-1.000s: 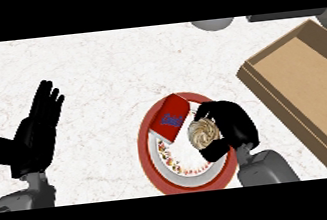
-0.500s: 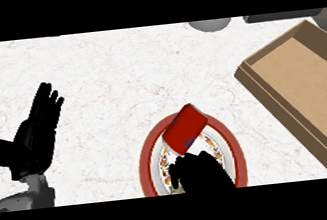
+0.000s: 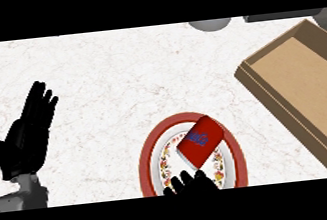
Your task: Pick the cupcake from the plate and place it in the cardboard box
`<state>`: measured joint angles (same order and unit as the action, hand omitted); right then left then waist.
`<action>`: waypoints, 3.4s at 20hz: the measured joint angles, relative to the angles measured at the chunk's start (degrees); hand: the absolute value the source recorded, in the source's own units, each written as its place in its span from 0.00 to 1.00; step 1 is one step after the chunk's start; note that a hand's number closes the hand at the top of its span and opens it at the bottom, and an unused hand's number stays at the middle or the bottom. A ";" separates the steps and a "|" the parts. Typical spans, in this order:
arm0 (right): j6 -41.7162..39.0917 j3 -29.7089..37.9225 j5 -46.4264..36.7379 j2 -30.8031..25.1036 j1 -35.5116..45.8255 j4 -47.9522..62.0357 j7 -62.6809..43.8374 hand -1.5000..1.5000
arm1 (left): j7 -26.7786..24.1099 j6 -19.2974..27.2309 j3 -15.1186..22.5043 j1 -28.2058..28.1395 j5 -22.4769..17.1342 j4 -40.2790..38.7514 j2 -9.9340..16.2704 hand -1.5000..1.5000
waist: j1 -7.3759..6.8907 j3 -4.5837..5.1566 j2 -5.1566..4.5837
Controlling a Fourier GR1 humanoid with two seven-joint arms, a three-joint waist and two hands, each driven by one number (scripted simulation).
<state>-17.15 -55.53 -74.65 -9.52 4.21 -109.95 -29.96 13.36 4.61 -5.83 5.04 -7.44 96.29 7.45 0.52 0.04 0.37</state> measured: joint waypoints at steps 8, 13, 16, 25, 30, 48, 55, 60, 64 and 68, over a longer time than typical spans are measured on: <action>3.08 4.22 -2.11 2.09 0.63 -10.83 -2.51 1.00 | 0.51 0.48 -0.12 -0.36 0.29 0.87 0.01 0.50 | 0.90 -0.03 0.22; -0.34 8.32 -2.97 5.72 0.55 -22.97 -8.91 1.00 | -0.23 0.76 0.31 0.53 0.91 -0.47 -0.51 0.50 | 0.98 0.01 0.05; -4.35 12.35 -2.59 7.83 1.68 -27.74 -12.07 1.00 | -0.87 1.00 0.68 0.83 1.40 -1.09 -0.96 0.50 | 0.45 0.01 -0.11; -13.82 34.73 0.08 9.53 9.12 -27.26 -10.22 1.00 | -0.46 0.05 0.49 0.94 0.50 -0.61 -0.80 0.50 | -0.56 -0.06 -0.49; -13.90 50.13 6.51 6.47 12.33 -24.14 -2.43 1.00 | -1.73 0.51 1.18 1.01 1.49 -1.59 -1.68 0.50 | -0.53 -0.08 -0.48; -7.89 66.59 10.06 -14.48 14.52 15.91 21.02 0.00 | -0.22 0.33 1.47 1.71 1.65 -0.50 -1.65 0.50 | -1.24 -0.05 -0.70; 1.57 70.77 14.15 -13.35 17.70 27.52 28.38 0.00 | -1.18 -0.35 0.64 1.88 1.11 -1.95 -1.39 0.50 | -1.04 -0.11 -0.57; 9.75 75.55 21.20 -10.03 21.21 27.70 33.74 0.00 | -0.79 0.06 0.99 1.46 1.56 -1.23 -1.61 0.50 | -1.00 -0.14 -0.45; 7.92 80.97 30.42 -8.95 23.62 26.58 34.37 0.00 | -0.50 0.57 0.96 1.52 1.73 -1.22 -1.88 0.50 | -0.49 -0.09 -0.27; 4.67 87.82 41.13 -7.22 25.08 26.52 32.28 0.00 | -1.30 0.03 0.53 0.21 1.46 -1.22 -1.57 0.50 | -0.08 -0.08 -0.11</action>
<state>-12.48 32.29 -33.52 -16.74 29.30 -83.43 2.32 12.06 4.64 -5.31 5.25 -5.98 95.07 5.88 0.44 -0.03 0.25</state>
